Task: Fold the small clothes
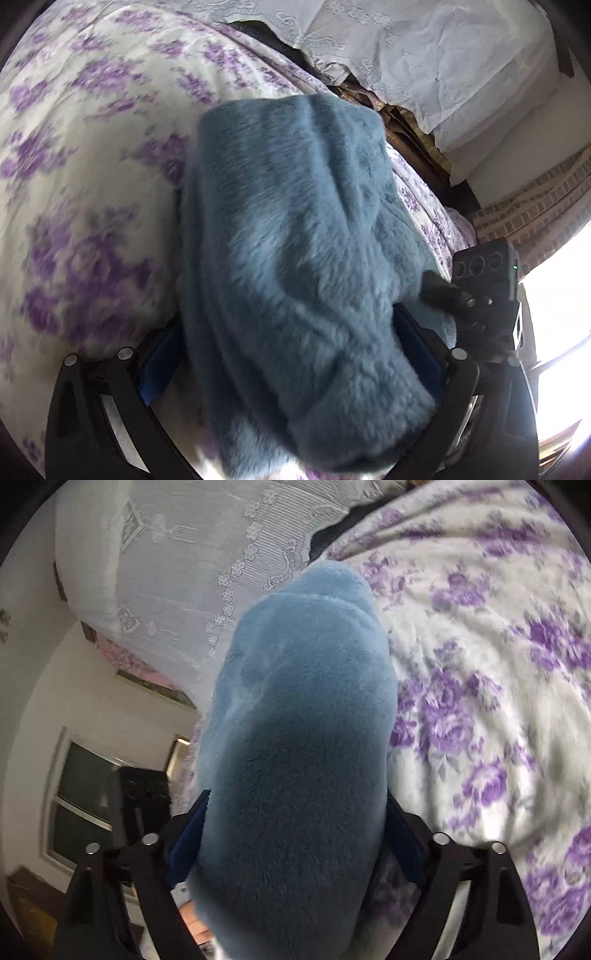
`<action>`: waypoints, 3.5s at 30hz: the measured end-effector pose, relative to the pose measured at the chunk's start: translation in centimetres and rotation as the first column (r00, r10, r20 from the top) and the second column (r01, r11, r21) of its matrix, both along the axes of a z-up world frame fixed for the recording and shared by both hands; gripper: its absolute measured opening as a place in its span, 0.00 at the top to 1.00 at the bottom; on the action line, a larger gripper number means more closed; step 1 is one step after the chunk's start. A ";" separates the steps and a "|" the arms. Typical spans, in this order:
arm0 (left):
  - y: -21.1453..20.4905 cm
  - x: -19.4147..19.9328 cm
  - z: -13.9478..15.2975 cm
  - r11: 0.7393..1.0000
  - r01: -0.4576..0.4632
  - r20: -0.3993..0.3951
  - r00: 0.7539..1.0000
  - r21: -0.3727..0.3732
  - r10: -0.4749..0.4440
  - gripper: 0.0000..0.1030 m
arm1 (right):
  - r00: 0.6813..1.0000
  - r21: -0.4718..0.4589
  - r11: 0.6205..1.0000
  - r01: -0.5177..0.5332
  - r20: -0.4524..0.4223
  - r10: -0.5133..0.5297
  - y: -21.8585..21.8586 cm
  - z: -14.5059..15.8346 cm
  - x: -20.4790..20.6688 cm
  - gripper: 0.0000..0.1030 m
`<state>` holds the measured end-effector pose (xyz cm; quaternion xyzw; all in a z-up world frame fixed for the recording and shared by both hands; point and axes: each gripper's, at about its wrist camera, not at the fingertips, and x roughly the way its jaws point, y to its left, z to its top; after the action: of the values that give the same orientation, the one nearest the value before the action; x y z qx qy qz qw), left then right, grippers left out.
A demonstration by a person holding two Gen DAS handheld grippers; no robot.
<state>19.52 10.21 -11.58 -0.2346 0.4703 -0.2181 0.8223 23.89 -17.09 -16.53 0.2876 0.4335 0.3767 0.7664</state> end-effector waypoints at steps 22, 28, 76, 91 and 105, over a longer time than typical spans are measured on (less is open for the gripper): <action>14.5 -16.1 10.2 0.955 -0.273 0.227 0.943 0.115 0.242 0.40 | 0.933 -0.036 0.952 -0.305 0.188 0.306 18.1 9.3 -7.5 0.41; 26.9 -24.6 11.0 0.873 -0.476 0.216 0.868 0.111 0.446 0.40 | 0.837 -0.063 0.855 -0.515 0.176 0.518 34.5 10.5 -12.3 0.41; 39.8 -43.9 6.8 -0.093 -0.874 0.392 0.116 0.476 0.912 0.04 | 0.665 -0.357 0.852 -0.382 0.534 0.522 53.5 5.4 -29.0 0.08; 32.0 -45.8 9.6 -0.165 -0.844 0.468 0.112 0.511 0.877 0.04 | 0.614 -0.321 0.865 -0.385 0.611 0.500 46.3 7.7 -31.2 0.07; 31.2 -45.3 9.1 -0.156 -0.831 0.448 0.121 0.534 0.886 0.04 | 0.633 -0.313 0.869 -0.384 0.595 0.495 45.5 7.6 -30.5 0.06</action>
<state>-25.82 41.40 -2.47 -0.1636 0.2613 0.5873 0.7483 -6.61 28.43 -8.94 -0.0395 0.2205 0.5934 0.7731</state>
